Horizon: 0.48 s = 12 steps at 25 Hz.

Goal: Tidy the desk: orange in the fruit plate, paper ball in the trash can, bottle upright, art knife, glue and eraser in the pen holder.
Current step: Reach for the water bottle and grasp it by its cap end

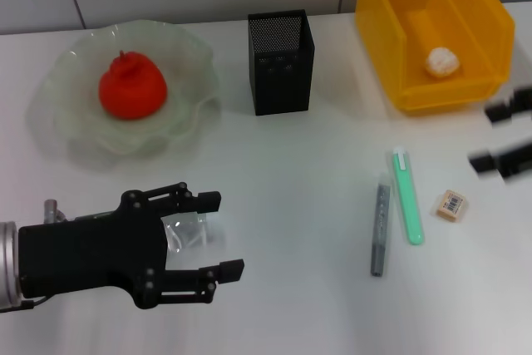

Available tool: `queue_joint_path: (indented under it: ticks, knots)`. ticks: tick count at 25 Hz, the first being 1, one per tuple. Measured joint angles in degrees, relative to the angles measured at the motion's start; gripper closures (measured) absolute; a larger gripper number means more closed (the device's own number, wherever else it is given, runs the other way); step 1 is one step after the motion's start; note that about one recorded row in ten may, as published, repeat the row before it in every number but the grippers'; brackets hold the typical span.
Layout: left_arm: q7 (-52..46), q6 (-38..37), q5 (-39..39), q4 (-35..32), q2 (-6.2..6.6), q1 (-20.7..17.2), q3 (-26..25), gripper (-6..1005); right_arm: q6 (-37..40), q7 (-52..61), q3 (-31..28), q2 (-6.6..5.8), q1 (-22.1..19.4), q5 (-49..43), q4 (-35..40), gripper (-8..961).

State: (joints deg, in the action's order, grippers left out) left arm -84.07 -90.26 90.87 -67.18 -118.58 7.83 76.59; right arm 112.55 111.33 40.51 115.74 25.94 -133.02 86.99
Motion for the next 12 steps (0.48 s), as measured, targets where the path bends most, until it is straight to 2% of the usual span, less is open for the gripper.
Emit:
queue_joint_path:
  ticks: [3, 7, 8, 9, 12]
  knots:
    - [0.0, 0.0, 0.0, 0.2, 0.0, -0.1, -0.3, 197, 4.2, -5.2, -3.4, 0.26, -1.4, 1.0, -1.9, 109]
    - [0.1, 0.1, 0.0, 2.9, 0.04, 0.1, -3.3, 198, 5.8, -12.6, -6.8, 0.68, -4.2, 3.9, -6.7, 110]
    - [0.1, 0.2, 0.1, 3.1, 0.05, 0.2, -3.6, 198, 5.9, -16.6, -8.0, 0.38, -5.6, 6.1, -11.1, 110]
    - [0.0, 0.6, 0.2, 3.3, 0.09, 0.2, -4.2, 198, 5.9, -16.6, -8.0, 0.38, -5.6, 6.1, -11.1, 110]
    - [-1.3, 2.1, 0.7, 3.3, 0.2, 0.2, -4.6, 199, 6.6, -21.2, -9.4, -0.89, -6.5, 7.7, -18.7, 110]
